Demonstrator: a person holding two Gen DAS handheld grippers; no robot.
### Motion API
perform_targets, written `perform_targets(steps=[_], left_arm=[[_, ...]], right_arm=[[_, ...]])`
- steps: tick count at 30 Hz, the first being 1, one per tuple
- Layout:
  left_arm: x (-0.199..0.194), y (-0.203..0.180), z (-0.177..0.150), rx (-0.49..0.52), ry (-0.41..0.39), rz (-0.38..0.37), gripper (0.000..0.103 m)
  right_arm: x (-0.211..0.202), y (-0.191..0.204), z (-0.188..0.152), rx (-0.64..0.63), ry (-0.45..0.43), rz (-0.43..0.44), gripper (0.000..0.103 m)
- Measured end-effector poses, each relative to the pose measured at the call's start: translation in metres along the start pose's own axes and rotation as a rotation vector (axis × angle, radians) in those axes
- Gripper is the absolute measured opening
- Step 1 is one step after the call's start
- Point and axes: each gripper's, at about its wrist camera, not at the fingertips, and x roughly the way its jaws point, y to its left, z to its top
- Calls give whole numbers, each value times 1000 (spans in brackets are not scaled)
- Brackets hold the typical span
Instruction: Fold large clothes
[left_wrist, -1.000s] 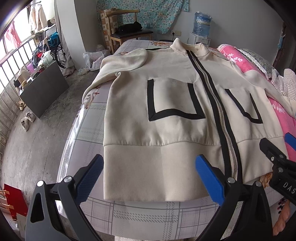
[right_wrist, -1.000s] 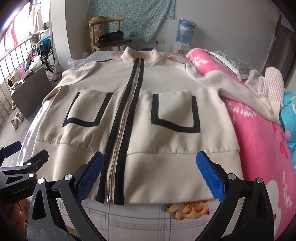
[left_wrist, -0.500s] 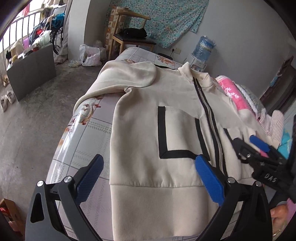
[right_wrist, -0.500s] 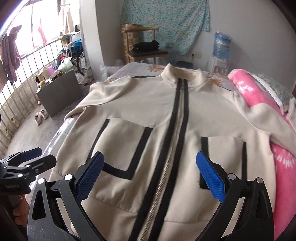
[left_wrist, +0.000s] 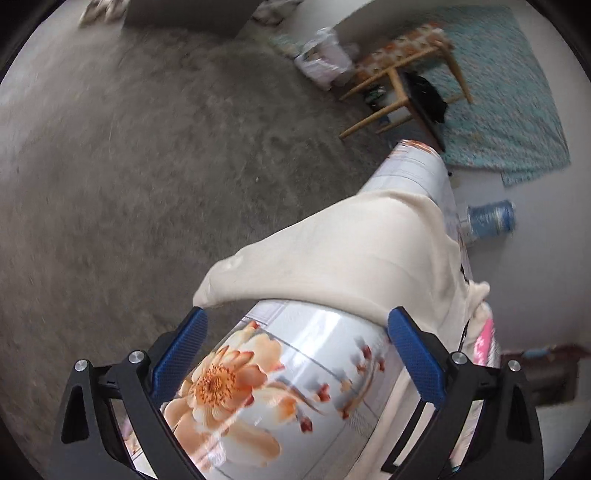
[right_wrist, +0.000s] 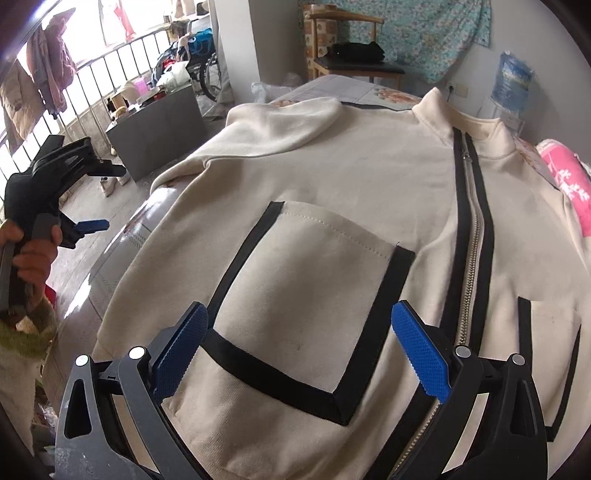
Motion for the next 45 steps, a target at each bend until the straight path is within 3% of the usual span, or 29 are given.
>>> perform_targets(steps=[4, 8, 13, 16, 19, 21, 24, 26, 31, 35, 37, 39, 42, 45], left_arm=[[51, 54, 25, -317, 184, -196, 95], [109, 92, 27, -616, 344, -381, 95], [149, 106, 35, -700, 413, -362, 95], [160, 111, 39, -712, 415, -328, 94], [162, 112, 48, -703, 384, -332, 76], [165, 109, 52, -685, 380, -329, 49], [161, 105, 59, -666, 343, -302, 20], [149, 101, 68, -626, 276, -268, 14], [81, 53, 100, -357, 50, -115, 8], [-13, -54, 98, 75, -217, -7, 7], [-56, -120, 68, 339, -352, 23, 7], [-88, -177, 21, 572, -430, -8, 8], [-109, -245, -67, 902, -469, -41, 8], [-97, -278, -161, 1196, -465, 4, 9]], right_arm=[[9, -2, 1, -1, 26, -22, 95], [15, -5, 5, 10, 41, -35, 95], [22, -6, 11, 16, 51, -47, 95], [22, -5, 12, 17, 50, -52, 95], [22, -7, 13, 31, 49, -54, 95], [21, -9, 12, 40, 47, -56, 95], [16, -12, 10, 53, 42, -66, 95], [11, -14, 9, 56, 36, -77, 95], [-11, -18, 2, 62, 0, -112, 95], [-29, -26, -7, 94, -25, -132, 95], [-37, -31, -13, 113, -34, -141, 95], [-44, -35, -20, 135, -36, -149, 95], [-58, -44, -31, 176, -48, -163, 95], [-77, -53, -44, 202, -68, -194, 95]])
